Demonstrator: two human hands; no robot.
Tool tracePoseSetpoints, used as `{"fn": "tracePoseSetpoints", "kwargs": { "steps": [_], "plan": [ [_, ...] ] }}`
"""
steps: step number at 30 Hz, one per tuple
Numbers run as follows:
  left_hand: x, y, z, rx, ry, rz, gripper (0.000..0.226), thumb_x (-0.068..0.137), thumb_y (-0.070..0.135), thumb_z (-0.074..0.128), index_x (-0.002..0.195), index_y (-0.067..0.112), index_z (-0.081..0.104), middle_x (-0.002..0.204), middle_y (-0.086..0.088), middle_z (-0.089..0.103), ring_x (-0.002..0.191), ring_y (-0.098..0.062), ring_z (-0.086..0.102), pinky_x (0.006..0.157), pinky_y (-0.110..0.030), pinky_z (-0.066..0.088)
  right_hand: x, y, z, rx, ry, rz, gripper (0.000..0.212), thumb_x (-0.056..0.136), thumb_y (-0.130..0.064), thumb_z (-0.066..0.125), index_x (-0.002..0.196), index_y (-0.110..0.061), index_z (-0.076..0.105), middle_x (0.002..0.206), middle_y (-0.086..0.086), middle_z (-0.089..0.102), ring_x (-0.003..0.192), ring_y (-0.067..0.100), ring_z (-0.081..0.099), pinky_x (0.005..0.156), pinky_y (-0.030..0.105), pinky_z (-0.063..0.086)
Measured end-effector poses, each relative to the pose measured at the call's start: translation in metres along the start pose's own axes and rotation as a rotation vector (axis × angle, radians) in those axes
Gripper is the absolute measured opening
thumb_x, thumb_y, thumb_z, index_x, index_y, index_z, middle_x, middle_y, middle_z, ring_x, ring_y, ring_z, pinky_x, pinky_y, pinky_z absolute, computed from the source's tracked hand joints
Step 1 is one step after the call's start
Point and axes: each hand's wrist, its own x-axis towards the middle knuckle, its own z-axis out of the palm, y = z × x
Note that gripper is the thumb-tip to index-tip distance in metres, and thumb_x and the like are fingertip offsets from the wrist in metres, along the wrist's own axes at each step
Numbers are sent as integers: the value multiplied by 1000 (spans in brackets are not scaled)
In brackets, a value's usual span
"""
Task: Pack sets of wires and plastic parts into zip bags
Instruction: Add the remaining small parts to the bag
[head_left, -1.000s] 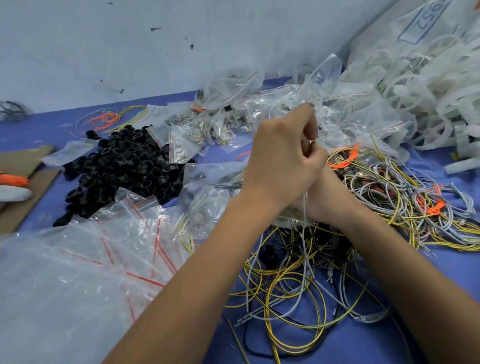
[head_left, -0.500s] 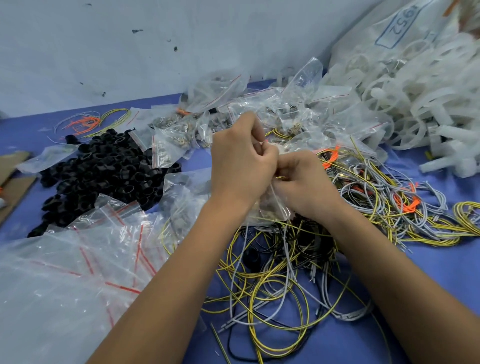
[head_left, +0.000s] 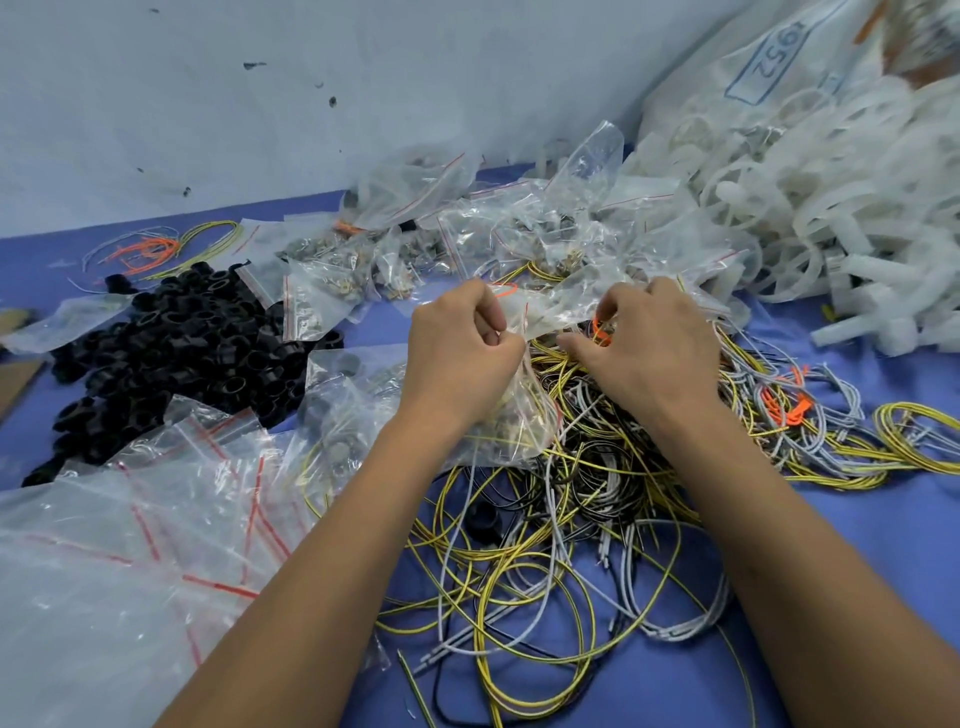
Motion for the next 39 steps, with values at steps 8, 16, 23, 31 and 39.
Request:
{"fn": "tracePoseSetpoints", "kwargs": {
  "steps": [8,16,23,31,39],
  "plan": [
    [2,-1,-4,-20,4,-10,17,72,8,68,69,22,59,57,4,60,52,-4,50,54,-11,40,1,1,3,-87,-50,29,45,92,-55,66,112,-15,72,127,17,49,120,38,47,101,43,43],
    [7,0,-12,-44,21,-66,9,72,8,68,72,15,63,62,-5,66,54,-10,53,55,-17,41,-3,-4,-4,367,173,-150,12,82,-32,85,89,-23,80,102,4,61,106,30,54,89,36,44],
    [12,-1,-23,-74,-10,-123,10,76,4,68,75,12,64,68,-14,70,65,-34,67,61,-34,52,-5,-5,-6,707,338,-352,9,87,-24,80,93,-17,82,77,-3,69,66,7,54,64,18,40],
    [11,3,-25,-142,-7,-118,9,78,2,66,77,11,64,68,-15,69,64,-37,67,61,-39,53,1,-5,0,1342,43,-2,5,88,-18,80,84,-15,78,66,2,68,53,13,53,46,22,39],
    [11,3,-27,-177,43,-84,11,79,4,67,78,14,63,66,-11,67,64,-37,66,65,-49,58,3,-8,-15,1728,207,44,8,95,-5,70,89,-11,71,80,6,73,69,20,69,54,24,50]
  ]
}}
